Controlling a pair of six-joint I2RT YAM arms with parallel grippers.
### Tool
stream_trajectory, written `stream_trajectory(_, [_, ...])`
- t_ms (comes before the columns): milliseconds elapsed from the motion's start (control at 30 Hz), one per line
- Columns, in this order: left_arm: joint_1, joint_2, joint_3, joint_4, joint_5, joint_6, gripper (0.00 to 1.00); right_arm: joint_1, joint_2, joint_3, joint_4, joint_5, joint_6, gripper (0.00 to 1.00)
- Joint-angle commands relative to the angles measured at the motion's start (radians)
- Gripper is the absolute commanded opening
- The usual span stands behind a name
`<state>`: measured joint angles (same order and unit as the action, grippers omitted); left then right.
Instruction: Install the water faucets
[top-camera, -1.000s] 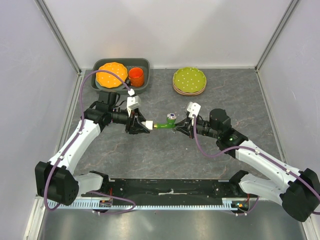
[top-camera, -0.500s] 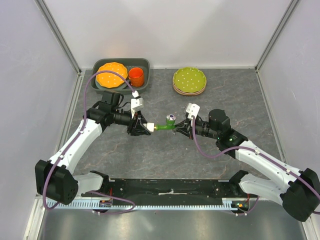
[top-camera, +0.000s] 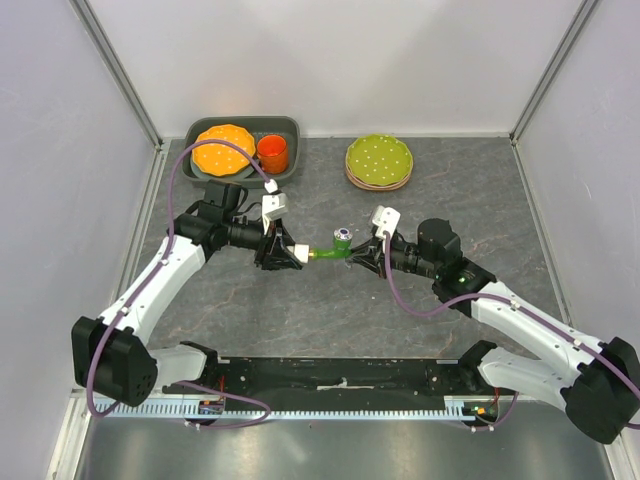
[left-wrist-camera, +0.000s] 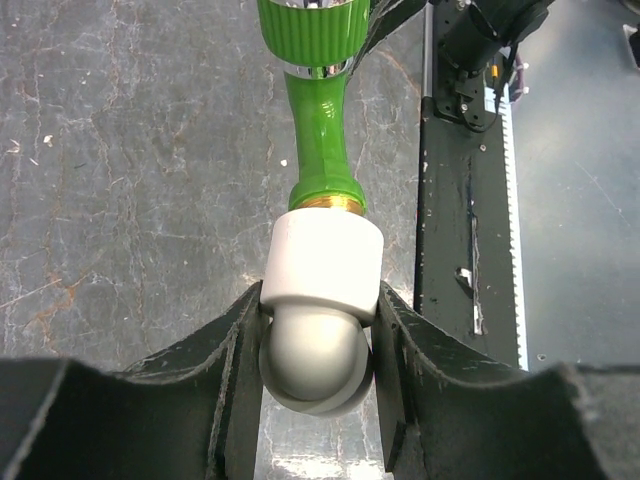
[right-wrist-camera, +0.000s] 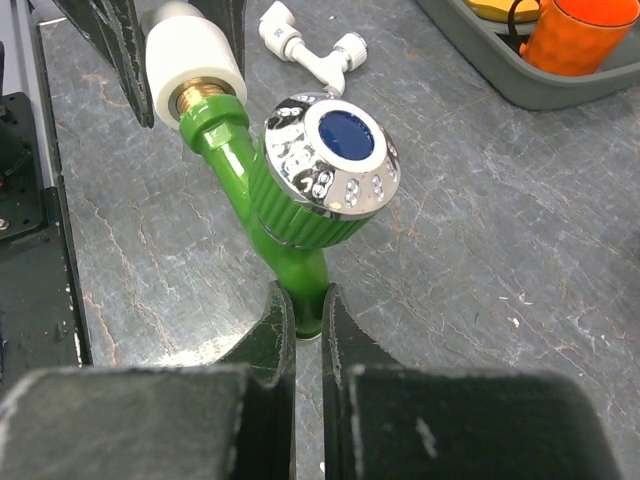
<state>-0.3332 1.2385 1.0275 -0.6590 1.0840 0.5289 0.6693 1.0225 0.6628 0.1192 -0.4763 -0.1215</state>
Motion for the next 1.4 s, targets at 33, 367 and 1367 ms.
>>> stream_trajectory(33, [-0.01,0.026,0.031,0.087,0.099,-0.118,0.02,0.036,-0.038,0.015,0.142,-0.035,-0.01,0.0])
stream_trajectory(367, [-0.073,-0.01,-0.021,0.125,-0.133,-0.21,0.02,0.064,-0.044,0.018,0.16,-0.008,-0.017,0.0])
stream_trajectory(1367, [-0.196,-0.382,-0.296,0.381,-0.352,-0.05,0.02,0.026,0.067,0.208,-0.026,-0.226,0.275,0.0])
